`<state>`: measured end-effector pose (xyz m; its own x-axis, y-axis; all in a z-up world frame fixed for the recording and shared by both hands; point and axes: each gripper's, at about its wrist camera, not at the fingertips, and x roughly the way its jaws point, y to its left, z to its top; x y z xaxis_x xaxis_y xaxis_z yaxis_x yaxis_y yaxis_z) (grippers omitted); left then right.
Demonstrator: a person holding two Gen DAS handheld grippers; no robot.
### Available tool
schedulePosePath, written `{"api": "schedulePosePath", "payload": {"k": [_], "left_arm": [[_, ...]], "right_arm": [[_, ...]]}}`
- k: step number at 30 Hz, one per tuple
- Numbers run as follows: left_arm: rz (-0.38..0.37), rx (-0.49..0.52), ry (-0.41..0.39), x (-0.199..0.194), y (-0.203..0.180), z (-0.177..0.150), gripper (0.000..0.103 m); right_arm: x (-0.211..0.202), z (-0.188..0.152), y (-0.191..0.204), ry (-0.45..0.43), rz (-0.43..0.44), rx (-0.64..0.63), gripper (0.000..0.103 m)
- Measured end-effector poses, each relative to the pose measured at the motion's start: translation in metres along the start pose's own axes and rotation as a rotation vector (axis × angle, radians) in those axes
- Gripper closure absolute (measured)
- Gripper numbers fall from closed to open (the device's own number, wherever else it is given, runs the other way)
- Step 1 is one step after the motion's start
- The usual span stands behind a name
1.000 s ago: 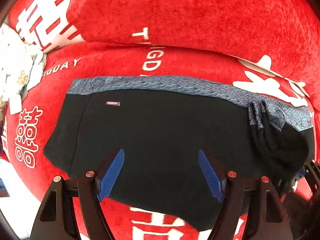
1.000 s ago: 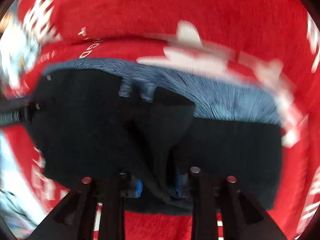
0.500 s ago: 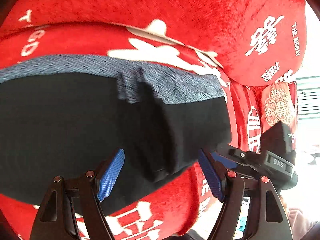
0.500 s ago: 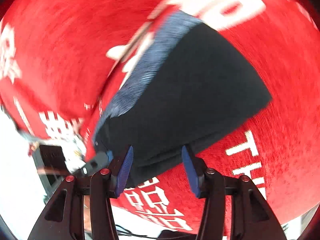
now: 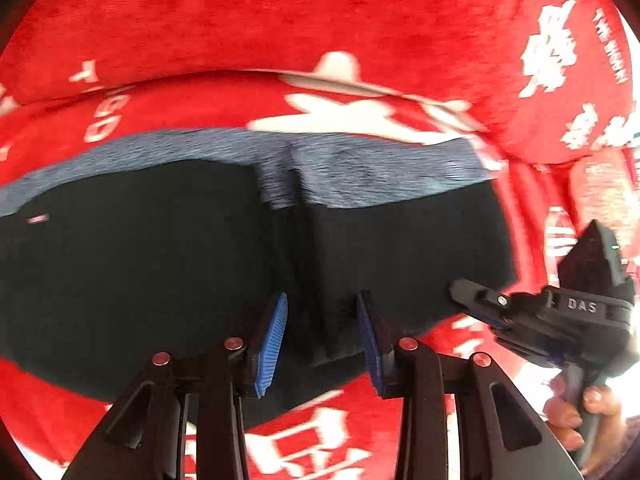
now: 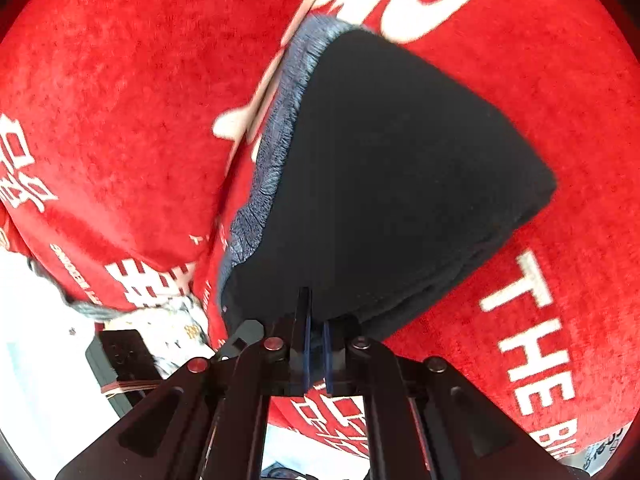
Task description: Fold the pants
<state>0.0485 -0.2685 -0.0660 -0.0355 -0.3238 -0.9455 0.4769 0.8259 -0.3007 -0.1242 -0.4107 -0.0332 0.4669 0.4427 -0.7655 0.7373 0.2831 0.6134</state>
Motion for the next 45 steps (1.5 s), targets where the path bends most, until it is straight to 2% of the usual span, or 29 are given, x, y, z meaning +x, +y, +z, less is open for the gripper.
{"api": "schedulePosePath", "payload": {"k": [1,2,3,5,6,7,9,10,12,14,17,19,21,23,24,26,28,30,32,33,34,35,36,38,39,40,43,45], "left_arm": [[0.028,-0.006,0.013,0.003,0.005,-0.002,0.052],[0.05,-0.015,0.026,0.006,0.01,-0.003,0.047],[0.053,-0.025,0.027,0.003,0.015,-0.003,0.047],[0.045,-0.022,0.0,-0.009,0.019,-0.002,0.047],[0.054,-0.015,-0.011,-0.015,0.02,-0.002,0.047],[0.065,-0.005,-0.02,-0.021,0.02,0.0,0.047],[0.058,0.0,-0.039,-0.031,0.018,0.007,0.047],[0.048,0.003,-0.05,-0.036,0.015,0.011,0.047],[0.019,0.022,-0.075,-0.04,0.003,0.022,0.047],[0.0,0.046,-0.09,-0.036,-0.014,0.033,0.047],[-0.01,0.081,-0.078,-0.012,-0.038,0.045,0.047],[0.072,0.101,-0.054,0.017,-0.045,0.046,0.047],[0.155,0.076,0.0,0.04,-0.035,0.039,0.047],[0.107,0.046,-0.049,0.034,-0.023,0.03,0.047],[0.122,0.043,-0.04,0.028,-0.019,0.027,0.047],[0.128,0.006,-0.017,0.02,-0.005,0.019,0.047],[0.113,-0.036,-0.028,0.003,0.013,0.01,0.047],[0.173,-0.038,-0.044,-0.016,0.027,0.003,0.046],[0.238,-0.044,-0.049,-0.025,0.042,-0.004,0.046],[0.256,-0.054,-0.047,-0.029,0.051,-0.008,0.046],[0.265,-0.064,-0.044,-0.031,0.059,-0.013,0.046],[0.274,-0.077,-0.038,-0.033,0.066,-0.016,0.046],[0.283,-0.092,-0.033,-0.035,0.074,-0.019,0.046],[0.298,-0.115,-0.031,-0.038,0.085,-0.025,0.046],[0.304,-0.132,-0.032,-0.04,0.091,-0.027,0.046],[0.303,-0.148,-0.034,-0.042,0.096,-0.03,0.046],[0.293,-0.186,-0.041,-0.046,0.109,-0.038,0.046],[0.294,-0.199,-0.033,-0.045,0.115,-0.04,0.046]], "right_arm": [[0.01,-0.001,-0.005,0.014,-0.04,-0.001,0.098],[0.02,0.0,-0.007,0.02,-0.078,-0.009,0.098],[0.027,0.0,-0.009,0.025,-0.114,-0.027,0.098],[0.023,0.002,-0.003,0.04,-0.13,-0.078,0.093],[0.022,0.001,0.004,0.078,-0.146,-0.132,0.085],[0.021,-0.001,0.015,0.151,-0.17,-0.208,0.082],[0.012,-0.005,0.034,0.207,-0.183,-0.319,0.08],[-0.004,-0.004,0.049,0.176,-0.179,-0.407,0.08],[-0.025,0.01,0.065,0.09,-0.199,-0.481,0.08],[-0.038,0.04,0.071,-0.004,-0.23,-0.467,0.08],[-0.028,0.091,0.07,-0.062,-0.276,-0.438,0.084],[-0.005,0.114,0.069,-0.06,-0.345,-0.477,0.085],[0.023,0.119,0.06,-0.013,-0.384,-0.463,0.084],[0.032,0.115,0.053,-0.035,-0.343,-0.431,0.084],[0.034,0.108,0.054,-0.04,-0.328,-0.42,0.084],[0.042,0.094,0.061,0.007,-0.295,-0.425,0.085],[0.06,0.076,0.07,0.104,-0.225,-0.453,0.084],[0.077,0.06,0.084,0.17,-0.22,-0.48,0.084],[0.087,0.045,0.103,0.165,-0.246,-0.518,0.07],[0.091,0.042,0.113,0.15,-0.271,-0.547,0.048],[0.095,0.035,0.126,0.134,-0.304,-0.592,0.037],[0.101,0.027,0.136,0.123,-0.344,-0.644,0.037],[0.108,0.021,0.145,0.125,-0.396,-0.694,0.04],[0.127,0.007,0.157,0.108,-0.561,-0.797,0.079],[0.135,0.006,0.162,0.09,-0.63,-0.814,0.102],[0.139,0.008,0.16,0.081,-0.643,-0.792,0.103],[0.142,0.017,0.151,0.082,-0.561,-0.642,0.103],[0.135,0.017,0.151,0.106,-0.542,-0.657,0.103]]}}
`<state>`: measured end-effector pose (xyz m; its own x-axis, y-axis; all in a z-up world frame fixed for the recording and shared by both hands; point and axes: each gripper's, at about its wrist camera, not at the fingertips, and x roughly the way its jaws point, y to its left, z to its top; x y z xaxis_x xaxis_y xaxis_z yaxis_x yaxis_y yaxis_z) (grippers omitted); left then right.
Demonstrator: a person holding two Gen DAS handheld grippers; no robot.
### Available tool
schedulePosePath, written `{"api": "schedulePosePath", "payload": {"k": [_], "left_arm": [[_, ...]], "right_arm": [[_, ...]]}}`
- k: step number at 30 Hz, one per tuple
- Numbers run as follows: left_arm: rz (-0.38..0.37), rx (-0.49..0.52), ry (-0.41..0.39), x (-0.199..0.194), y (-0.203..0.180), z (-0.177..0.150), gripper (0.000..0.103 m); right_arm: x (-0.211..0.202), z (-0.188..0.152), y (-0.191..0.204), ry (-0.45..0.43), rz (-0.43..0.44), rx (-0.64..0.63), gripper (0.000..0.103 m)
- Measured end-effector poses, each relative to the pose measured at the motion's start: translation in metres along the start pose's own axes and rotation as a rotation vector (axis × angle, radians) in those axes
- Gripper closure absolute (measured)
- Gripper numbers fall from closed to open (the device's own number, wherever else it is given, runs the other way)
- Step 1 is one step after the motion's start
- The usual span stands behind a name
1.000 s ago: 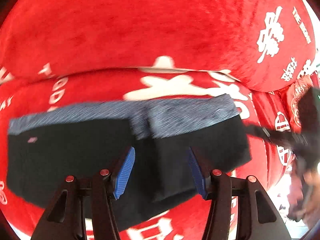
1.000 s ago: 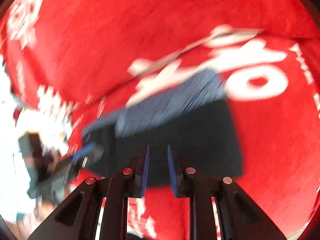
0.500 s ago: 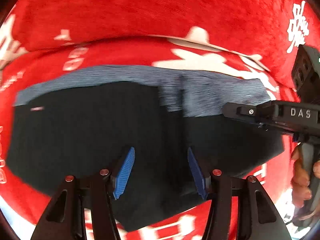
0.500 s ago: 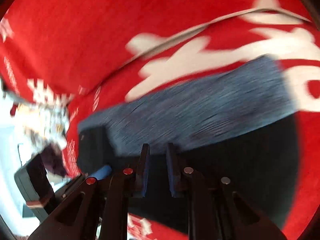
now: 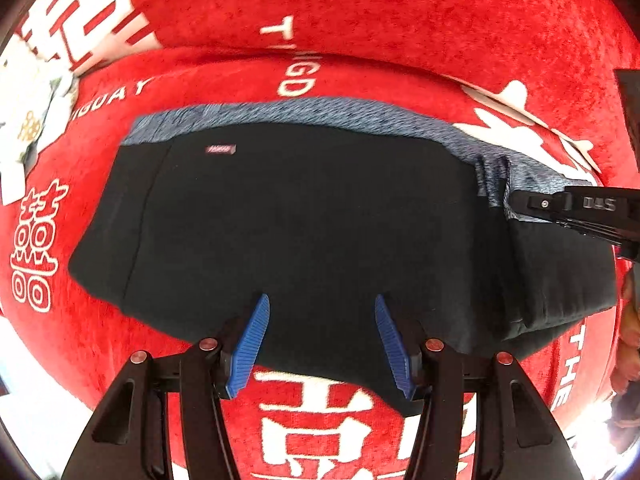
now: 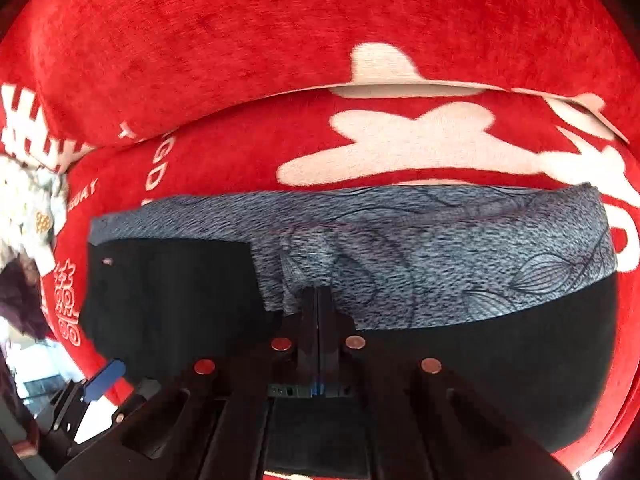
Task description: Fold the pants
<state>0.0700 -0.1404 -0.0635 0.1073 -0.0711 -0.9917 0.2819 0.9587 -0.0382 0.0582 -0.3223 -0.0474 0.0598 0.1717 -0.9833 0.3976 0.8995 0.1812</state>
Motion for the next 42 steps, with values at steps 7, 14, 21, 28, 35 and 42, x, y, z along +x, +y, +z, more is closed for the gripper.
{"api": "schedulePosePath", "payload": {"k": [7,14,21,28,35,42], "left_arm": [[0.007,-0.033,0.012,-0.013,0.015,-0.001,0.046],[0.023,-0.049,0.057,-0.008,0.024,-0.002,0.044],[0.036,-0.05,0.051,-0.011,0.023,-0.005,0.015],[0.039,-0.061,0.063,-0.013,0.023,-0.005,0.015],[0.043,-0.066,0.073,-0.013,0.024,-0.007,0.015],[0.055,-0.076,0.079,-0.01,0.03,-0.01,0.015]], "right_arm": [[-0.022,-0.018,0.043,0.025,0.071,-0.148,0.098],[-0.044,-0.034,0.008,0.024,-0.09,-0.133,0.078],[-0.019,-0.063,0.003,0.097,-0.032,-0.046,0.066],[-0.031,-0.068,0.018,0.13,-0.013,-0.137,0.064],[-0.049,-0.086,0.022,0.137,0.014,-0.173,0.054],[-0.05,-0.091,0.036,0.135,-0.002,-0.201,0.046]]}}
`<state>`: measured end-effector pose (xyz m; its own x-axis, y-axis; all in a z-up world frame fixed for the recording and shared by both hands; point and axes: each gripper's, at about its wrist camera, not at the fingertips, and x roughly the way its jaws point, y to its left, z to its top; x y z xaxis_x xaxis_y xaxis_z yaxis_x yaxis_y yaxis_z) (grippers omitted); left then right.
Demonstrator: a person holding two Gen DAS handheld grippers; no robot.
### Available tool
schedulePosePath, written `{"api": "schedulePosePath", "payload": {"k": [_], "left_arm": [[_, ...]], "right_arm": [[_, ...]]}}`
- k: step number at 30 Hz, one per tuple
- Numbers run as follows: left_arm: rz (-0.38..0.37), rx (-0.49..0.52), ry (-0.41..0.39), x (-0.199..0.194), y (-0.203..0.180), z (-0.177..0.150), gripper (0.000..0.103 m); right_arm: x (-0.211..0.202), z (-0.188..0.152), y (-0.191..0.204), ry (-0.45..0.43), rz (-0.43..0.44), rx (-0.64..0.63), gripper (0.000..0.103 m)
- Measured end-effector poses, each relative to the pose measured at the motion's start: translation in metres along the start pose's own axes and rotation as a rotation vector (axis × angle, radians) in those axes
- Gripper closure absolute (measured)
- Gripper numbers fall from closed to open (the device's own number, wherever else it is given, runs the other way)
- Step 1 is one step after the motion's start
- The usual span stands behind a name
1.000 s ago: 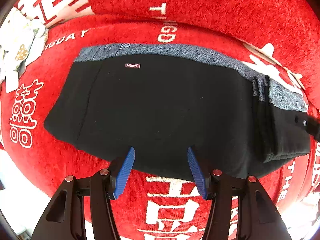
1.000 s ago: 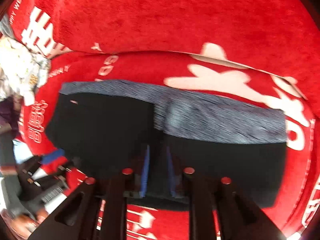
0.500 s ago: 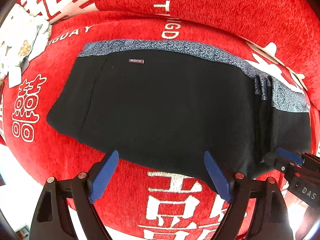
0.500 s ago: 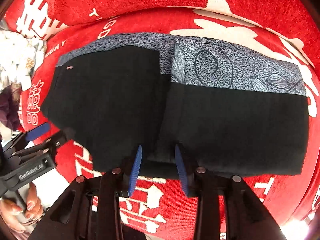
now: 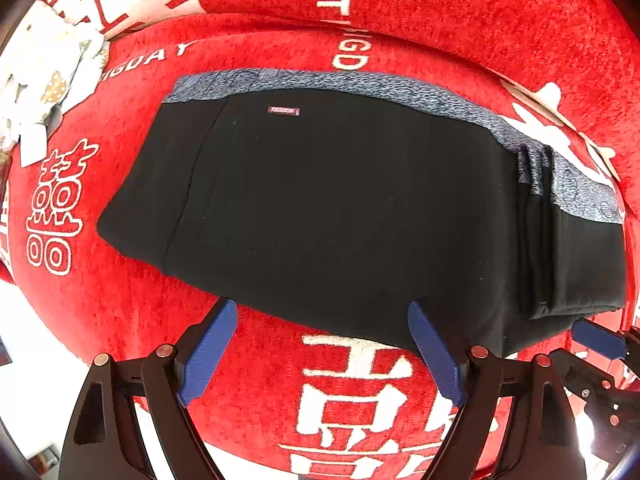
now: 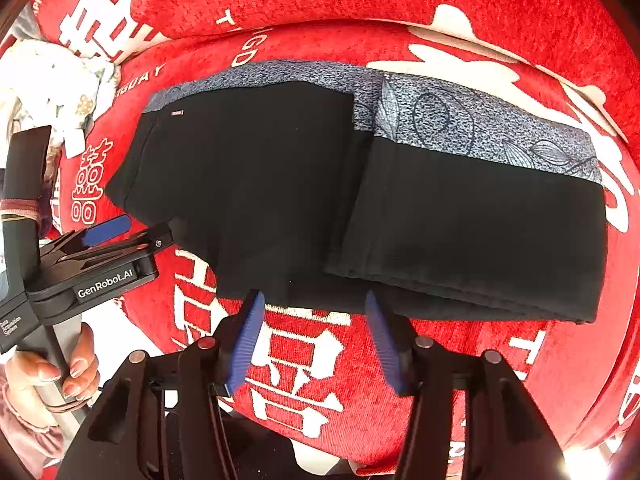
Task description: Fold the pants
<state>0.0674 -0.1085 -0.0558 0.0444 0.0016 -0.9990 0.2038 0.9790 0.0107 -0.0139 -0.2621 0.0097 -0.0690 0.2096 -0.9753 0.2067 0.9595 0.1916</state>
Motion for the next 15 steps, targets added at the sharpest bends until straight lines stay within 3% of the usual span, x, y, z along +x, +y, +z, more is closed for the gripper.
{"api": "schedulePosePath", "payload": {"k": [15], "left_arm": [[0.028,-0.056,0.006,0.01,0.04,0.002,0.015]], "right_arm": [[0.01,0.018,0.025,0.005,-0.031,-0.054,0.036]]}}
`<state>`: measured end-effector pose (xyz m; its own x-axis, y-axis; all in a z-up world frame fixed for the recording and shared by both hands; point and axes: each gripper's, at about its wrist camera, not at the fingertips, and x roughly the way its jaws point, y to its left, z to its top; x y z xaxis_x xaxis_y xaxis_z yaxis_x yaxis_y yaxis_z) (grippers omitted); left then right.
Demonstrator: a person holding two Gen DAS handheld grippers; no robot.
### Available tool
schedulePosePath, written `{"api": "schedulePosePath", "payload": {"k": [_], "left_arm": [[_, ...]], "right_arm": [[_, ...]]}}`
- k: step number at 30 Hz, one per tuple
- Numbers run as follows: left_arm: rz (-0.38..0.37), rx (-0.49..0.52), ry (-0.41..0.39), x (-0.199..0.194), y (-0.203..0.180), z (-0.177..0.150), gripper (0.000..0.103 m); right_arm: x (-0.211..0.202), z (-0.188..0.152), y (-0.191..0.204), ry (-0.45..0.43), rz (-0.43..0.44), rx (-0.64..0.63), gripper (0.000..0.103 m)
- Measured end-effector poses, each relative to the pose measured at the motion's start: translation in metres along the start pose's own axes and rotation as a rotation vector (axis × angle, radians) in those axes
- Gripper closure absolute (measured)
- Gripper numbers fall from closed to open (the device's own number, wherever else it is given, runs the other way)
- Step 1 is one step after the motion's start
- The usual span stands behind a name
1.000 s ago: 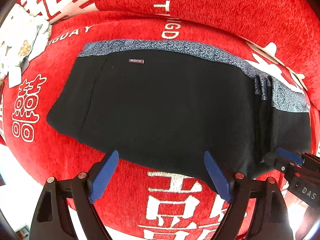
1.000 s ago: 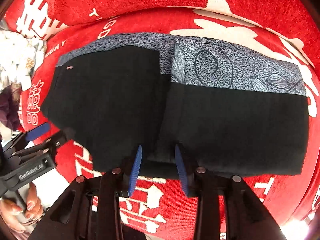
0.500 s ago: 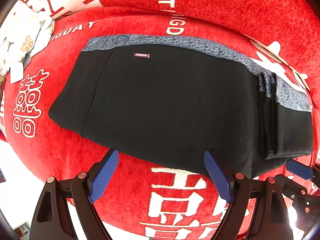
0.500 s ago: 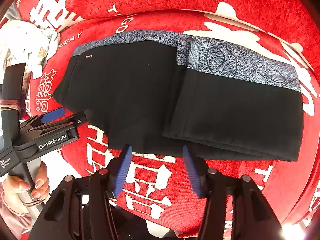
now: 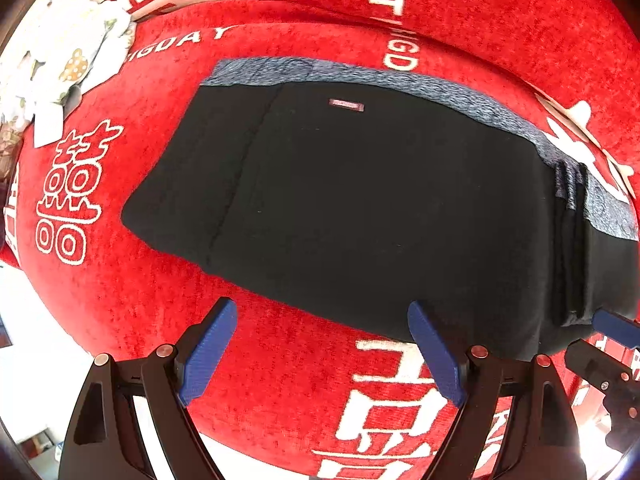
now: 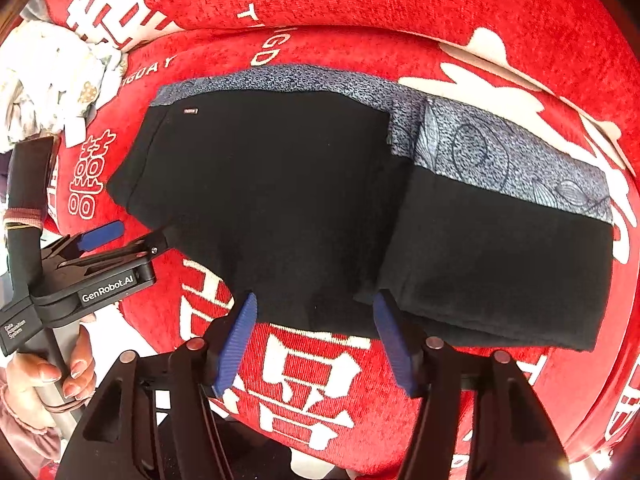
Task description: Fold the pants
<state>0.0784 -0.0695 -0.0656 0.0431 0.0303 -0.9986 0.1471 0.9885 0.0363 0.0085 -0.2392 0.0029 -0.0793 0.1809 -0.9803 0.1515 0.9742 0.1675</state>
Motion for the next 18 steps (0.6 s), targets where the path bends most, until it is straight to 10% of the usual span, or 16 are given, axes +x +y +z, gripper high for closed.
{"api": "schedulePosePath", "payload": {"k": [18], "left_arm": [[-0.123,-0.153,0.039,0.029,0.079,0.015,0.015]], "right_arm": [[0.029,0.005,0.009,-0.002,-0.053,0.012,0.025]]}}
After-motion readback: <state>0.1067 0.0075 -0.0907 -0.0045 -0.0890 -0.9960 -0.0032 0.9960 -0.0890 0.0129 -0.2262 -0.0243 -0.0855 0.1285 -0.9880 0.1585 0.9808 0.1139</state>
